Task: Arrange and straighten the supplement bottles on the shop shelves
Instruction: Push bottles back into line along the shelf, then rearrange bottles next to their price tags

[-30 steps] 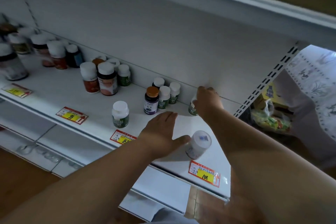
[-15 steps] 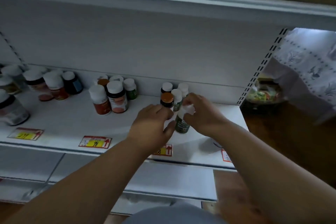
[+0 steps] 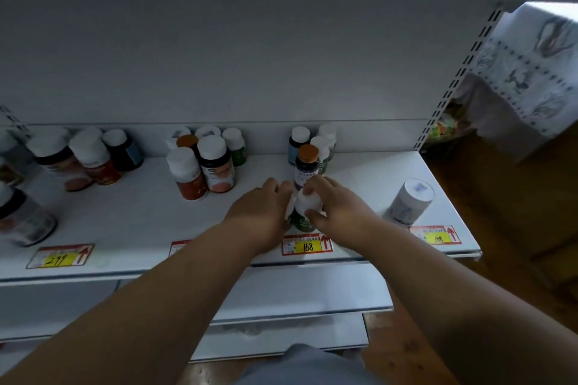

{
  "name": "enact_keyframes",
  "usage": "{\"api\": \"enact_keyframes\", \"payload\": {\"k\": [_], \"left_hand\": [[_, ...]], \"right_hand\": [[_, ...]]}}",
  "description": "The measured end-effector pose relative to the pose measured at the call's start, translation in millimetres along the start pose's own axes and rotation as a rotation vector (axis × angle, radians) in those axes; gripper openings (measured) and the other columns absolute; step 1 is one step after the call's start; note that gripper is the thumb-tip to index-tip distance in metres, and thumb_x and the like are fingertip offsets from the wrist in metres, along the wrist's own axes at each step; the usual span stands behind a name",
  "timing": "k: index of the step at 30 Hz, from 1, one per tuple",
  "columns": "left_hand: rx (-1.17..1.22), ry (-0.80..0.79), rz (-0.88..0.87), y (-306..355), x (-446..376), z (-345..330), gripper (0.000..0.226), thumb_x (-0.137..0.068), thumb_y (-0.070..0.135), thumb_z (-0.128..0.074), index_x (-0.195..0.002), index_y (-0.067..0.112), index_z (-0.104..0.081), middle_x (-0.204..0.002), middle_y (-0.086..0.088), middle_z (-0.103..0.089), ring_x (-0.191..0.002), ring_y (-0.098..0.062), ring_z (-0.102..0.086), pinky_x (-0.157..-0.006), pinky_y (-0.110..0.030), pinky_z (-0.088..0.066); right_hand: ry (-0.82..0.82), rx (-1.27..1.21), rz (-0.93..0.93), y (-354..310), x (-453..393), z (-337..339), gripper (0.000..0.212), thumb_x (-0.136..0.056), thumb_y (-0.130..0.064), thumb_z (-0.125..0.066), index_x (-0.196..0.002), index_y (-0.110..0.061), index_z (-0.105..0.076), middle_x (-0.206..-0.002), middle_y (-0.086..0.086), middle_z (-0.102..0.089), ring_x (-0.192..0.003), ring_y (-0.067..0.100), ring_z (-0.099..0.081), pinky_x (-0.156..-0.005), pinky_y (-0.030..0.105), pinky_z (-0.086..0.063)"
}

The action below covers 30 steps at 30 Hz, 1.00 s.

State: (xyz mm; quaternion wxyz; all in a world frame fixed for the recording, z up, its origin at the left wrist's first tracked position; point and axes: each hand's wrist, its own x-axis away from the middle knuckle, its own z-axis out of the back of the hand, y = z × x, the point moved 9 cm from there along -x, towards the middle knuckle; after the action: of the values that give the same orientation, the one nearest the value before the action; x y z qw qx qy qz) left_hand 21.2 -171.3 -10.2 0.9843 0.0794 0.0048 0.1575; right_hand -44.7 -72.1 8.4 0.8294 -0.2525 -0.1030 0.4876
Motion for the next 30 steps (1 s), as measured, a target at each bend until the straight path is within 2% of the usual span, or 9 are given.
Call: {"api": "enact_keyframes", "payload": {"k": [4,8,11,13,15,17,21,25,30], "left_hand": [[-0.002,0.009,0.027,0.8,0.3,-0.8,0.057,-0.085,0.040,-0.064,-0.130,0.025,-0.033,-0.123,-0.007,-0.042,-0.094,-0.028,-0.055,-0.065,-0.035,-0.039],[-0.010,0.043,0.030,2.7,3.0,2.6,0.058,-0.086,0.043,-0.062,-0.133,0.024,-0.033,-0.124,-0.006,-0.044,-0.092,-0.026,-0.056,-0.065,-0.034,-0.043],[-0.027,0.083,0.031,5.6,8.0,7.0,0.068,-0.086,0.050,-0.057,-0.141,0.024,-0.027,-0.130,-0.005,-0.044,-0.102,-0.026,-0.055,-0.077,-0.035,-0.046],[-0.032,0.155,0.027,9.2,11.8,16.7,0.075,-0.083,0.060,-0.053,-0.142,0.025,-0.025,-0.129,-0.004,-0.046,-0.105,-0.025,-0.053,-0.083,-0.036,-0.046],[-0.024,0.233,0.038,10.7,13.2,30.6,0.074,-0.082,0.067,-0.048,-0.140,0.026,-0.027,-0.127,-0.003,-0.049,-0.105,-0.024,-0.052,-0.084,-0.036,-0.046],[0.037,0.261,0.103,4.4,12.1,39.5,0.072,-0.084,0.068,-0.044,-0.141,0.026,-0.028,-0.133,-0.003,-0.047,-0.111,-0.025,-0.051,-0.087,-0.037,-0.044],[0.229,0.248,0.219,-13.3,11.7,37.6,0.063,-0.090,0.064,-0.037,-0.140,0.027,-0.031,-0.140,-0.002,-0.045,-0.119,-0.023,-0.049,-0.091,-0.037,-0.044],[0.398,0.309,0.335,-38.5,21.6,31.8,0.055,-0.091,0.061,-0.039,-0.136,0.029,-0.038,-0.136,0.002,-0.049,-0.114,-0.020,-0.052,-0.089,-0.035,-0.046],[0.456,0.485,0.331,-63.3,46.8,44.5,0.051,-0.088,0.060,-0.043,-0.124,0.025,-0.049,-0.118,0.004,-0.057,-0.100,-0.013,-0.057,-0.076,-0.027,-0.041]], "right_hand": [[-0.051,-0.026,0.005,3.5,-3.2,-1.1,0.035,-0.087,-0.023,-0.060,-0.111,-0.033,-0.038,-0.116,-0.001,-0.051,-0.086,0.020,-0.054,-0.074,0.036,-0.051],[-0.097,-0.047,0.011,7.7,-8.0,-4.0,0.037,-0.085,-0.028,-0.060,-0.111,-0.039,-0.036,-0.112,-0.004,-0.052,-0.086,0.016,-0.053,-0.069,0.027,-0.046],[0.109,-0.043,0.021,8.2,-19.6,21.7,0.026,-0.089,-0.034,-0.055,-0.111,-0.035,-0.042,-0.112,-0.010,-0.052,-0.091,0.012,-0.054,-0.072,0.025,-0.044],[0.226,-0.004,0.038,7.8,-37.7,44.9,0.021,-0.093,-0.030,-0.049,-0.115,-0.029,-0.047,-0.115,-0.003,-0.053,-0.093,0.018,-0.057,-0.071,0.030,-0.048],[0.158,0.091,0.014,9.1,-63.0,52.2,0.029,-0.095,-0.027,-0.046,-0.124,-0.025,-0.048,-0.121,0.005,-0.051,-0.098,0.025,-0.057,-0.076,0.037,-0.052],[-0.014,0.257,0.003,8.3,-84.9,43.1,0.036,-0.095,-0.029,-0.049,-0.130,-0.022,-0.047,-0.125,0.010,-0.050,-0.102,0.030,-0.056,-0.079,0.039,-0.052],[-0.160,0.437,0.038,4.8,-99.9,24.5,0.038,-0.091,-0.030,-0.057,-0.127,-0.022,-0.046,-0.122,0.012,-0.050,-0.102,0.034,-0.058,-0.077,0.044,-0.054],[-0.056,0.414,0.089,0.6,-102.6,32.3,0.037,-0.089,-0.034,-0.058,-0.122,-0.022,-0.046,-0.118,0.011,-0.054,-0.102,0.034,-0.056,-0.080,0.042,-0.051],[0.127,0.102,0.165,-41.6,-100.7,58.8,0.034,-0.085,-0.036,-0.062,-0.114,-0.028,-0.044,-0.111,0.002,-0.055,-0.092,0.026,-0.057,-0.074,0.039,-0.051]]}}
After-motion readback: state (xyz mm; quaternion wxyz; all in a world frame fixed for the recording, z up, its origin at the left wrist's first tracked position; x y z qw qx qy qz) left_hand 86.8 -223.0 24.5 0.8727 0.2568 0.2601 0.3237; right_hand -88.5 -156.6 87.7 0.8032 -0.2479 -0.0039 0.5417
